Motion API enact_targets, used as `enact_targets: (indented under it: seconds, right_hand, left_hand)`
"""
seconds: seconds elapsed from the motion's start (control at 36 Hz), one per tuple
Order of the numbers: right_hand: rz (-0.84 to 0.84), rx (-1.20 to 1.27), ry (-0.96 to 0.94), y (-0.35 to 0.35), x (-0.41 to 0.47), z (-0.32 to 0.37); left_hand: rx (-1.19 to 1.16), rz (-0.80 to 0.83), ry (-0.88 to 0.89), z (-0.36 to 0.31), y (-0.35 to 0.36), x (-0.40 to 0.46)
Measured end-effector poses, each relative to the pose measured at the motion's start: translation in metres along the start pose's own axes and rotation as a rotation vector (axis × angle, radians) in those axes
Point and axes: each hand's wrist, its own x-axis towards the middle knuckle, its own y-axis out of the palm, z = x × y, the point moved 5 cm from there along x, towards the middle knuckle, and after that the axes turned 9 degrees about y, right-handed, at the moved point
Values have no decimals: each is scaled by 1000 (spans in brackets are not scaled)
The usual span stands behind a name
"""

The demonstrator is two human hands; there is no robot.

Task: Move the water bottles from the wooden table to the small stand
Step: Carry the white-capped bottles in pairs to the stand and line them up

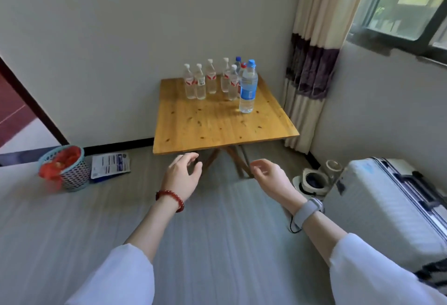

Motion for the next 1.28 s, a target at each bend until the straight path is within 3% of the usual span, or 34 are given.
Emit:
enact_targets:
  seconds: [0.36,0.56,0.75,1.06,1.28]
  right_hand:
    - [52,25,-5,34,340,79]
    - [82,-2,-57,67,481,145]
    - [67,-41,-31,114,624,190]
    - [102,-9,-19,180,793,229]
    - [78,94,15,206,826,217]
  left_hand:
    - [15,-3,-90,131,58,301]
    - [10,-27,-142,200,55,422]
    - [-38,51,-184,289,82,555]
    - [-142,253,-131,391,154,731]
    - [-252,320,-158,426,205,761]
